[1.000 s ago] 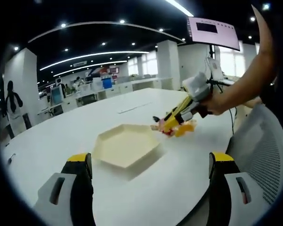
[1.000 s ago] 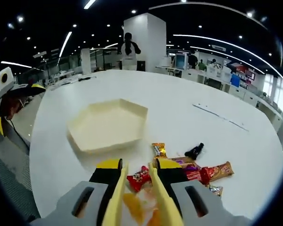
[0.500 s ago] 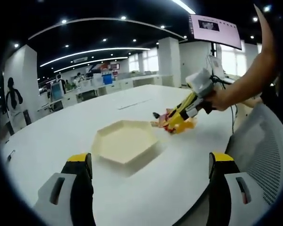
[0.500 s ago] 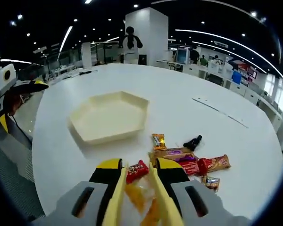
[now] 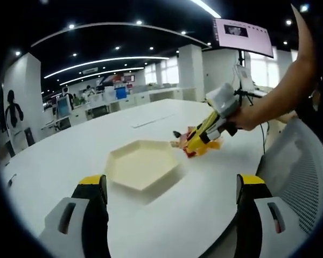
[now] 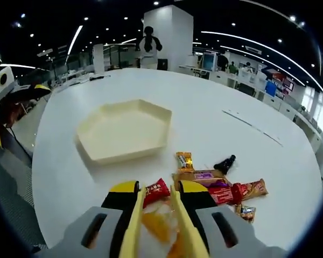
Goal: Place the target food into the container with the food tongs after gripping and lifting it, then release it inside without dropping or visibly crushing the food.
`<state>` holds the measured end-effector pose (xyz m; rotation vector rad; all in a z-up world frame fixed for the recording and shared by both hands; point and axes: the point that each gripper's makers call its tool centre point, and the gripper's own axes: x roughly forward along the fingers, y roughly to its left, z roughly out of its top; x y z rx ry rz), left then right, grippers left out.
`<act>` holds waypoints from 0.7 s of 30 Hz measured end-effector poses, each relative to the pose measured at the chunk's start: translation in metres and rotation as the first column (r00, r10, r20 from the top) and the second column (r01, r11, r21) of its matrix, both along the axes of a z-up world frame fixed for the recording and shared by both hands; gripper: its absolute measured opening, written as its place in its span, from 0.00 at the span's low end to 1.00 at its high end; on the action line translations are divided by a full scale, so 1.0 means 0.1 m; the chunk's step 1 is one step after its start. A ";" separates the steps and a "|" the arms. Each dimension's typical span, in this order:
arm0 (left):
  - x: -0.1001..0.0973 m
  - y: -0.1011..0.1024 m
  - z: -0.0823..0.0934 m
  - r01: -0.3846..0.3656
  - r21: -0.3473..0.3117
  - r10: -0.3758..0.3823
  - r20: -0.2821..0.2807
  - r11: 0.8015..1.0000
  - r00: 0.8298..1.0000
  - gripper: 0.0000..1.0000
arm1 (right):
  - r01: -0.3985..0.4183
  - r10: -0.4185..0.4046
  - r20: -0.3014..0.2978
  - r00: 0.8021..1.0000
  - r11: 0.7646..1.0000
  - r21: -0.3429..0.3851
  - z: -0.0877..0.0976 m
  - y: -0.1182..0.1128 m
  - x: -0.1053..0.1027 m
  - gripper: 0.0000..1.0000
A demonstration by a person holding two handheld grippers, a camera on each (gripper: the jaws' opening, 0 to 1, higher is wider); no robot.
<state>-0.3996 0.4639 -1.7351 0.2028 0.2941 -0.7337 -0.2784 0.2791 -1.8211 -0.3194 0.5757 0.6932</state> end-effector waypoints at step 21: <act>0.03 0.01 0.01 -0.008 -0.004 0.008 0.000 1.000 1.000 0.93 | 0.070 -0.062 -0.147 0.987 0.996 0.051 -0.10 0.06 0.02 0.21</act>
